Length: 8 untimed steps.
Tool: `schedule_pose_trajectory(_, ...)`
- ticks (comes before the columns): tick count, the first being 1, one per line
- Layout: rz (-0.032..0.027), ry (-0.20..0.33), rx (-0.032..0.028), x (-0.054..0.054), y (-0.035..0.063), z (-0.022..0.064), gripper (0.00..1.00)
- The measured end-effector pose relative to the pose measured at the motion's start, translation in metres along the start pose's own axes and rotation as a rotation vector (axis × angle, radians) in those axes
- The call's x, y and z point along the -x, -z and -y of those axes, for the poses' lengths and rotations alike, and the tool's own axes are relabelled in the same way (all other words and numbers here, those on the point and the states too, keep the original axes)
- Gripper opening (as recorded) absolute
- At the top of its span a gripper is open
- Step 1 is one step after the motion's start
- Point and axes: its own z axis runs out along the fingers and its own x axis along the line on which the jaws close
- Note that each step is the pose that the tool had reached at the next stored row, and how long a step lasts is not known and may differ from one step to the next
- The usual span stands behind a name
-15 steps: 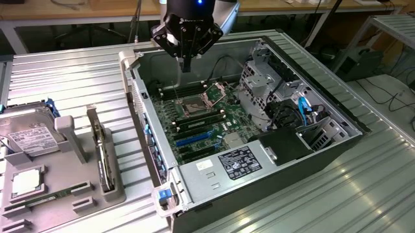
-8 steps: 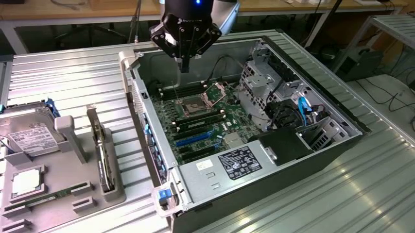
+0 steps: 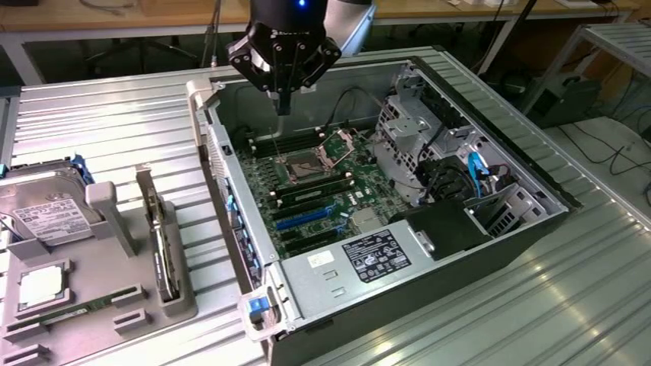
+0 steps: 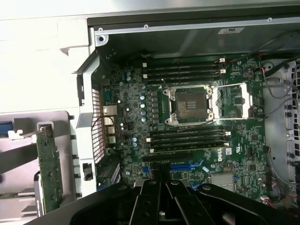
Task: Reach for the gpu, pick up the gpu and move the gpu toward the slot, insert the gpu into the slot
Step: 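Reach for the gpu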
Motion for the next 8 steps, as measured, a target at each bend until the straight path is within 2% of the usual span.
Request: schedule_pose_trajectory(8, 0.0000, 0.000, 0.0000, -0.0063, 0.0001, 0.0007, 0.11)
